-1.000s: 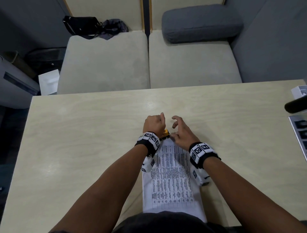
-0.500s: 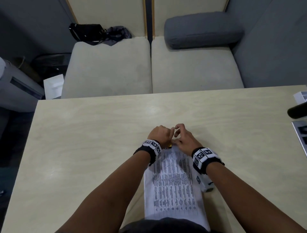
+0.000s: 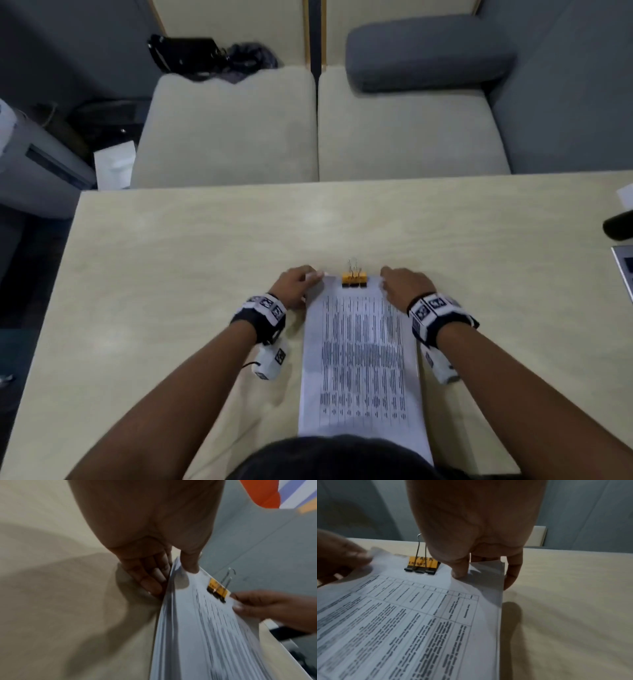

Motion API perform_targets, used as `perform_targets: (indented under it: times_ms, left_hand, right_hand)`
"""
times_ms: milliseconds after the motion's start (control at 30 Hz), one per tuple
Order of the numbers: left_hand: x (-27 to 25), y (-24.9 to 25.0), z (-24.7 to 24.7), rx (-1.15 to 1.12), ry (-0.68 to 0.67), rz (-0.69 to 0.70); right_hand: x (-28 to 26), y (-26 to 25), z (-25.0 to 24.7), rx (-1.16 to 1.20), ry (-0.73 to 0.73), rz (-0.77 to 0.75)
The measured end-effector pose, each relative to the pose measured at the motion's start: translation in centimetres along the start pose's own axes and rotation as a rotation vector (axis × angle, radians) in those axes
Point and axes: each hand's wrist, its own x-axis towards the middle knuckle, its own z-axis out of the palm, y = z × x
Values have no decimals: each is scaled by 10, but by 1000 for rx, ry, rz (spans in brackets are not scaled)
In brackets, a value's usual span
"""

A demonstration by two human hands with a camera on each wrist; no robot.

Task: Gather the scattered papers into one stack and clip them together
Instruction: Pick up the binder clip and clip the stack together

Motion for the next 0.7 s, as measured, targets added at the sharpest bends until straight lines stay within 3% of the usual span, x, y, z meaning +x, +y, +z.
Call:
perform_targets:
  times_ms: [133,233,400,567,700]
  left_hand:
    - [-25,-17,16,-119,-61,-114]
    - [-49,-27,39,-102,-138,-74]
    - [-73,-35,39,22,-12,-115]
    - [-61,-49,-50,276,280,-252]
    - [-51,-81,-154,288,422,-413]
  right_hand:
    - [3,2,2,100,28,60]
    - [4,10,2,230,148,114]
    - [5,9,-1,410,196,80]
    - [1,-4,13,431,296,77]
    - [-15,9,41,383,159,41]
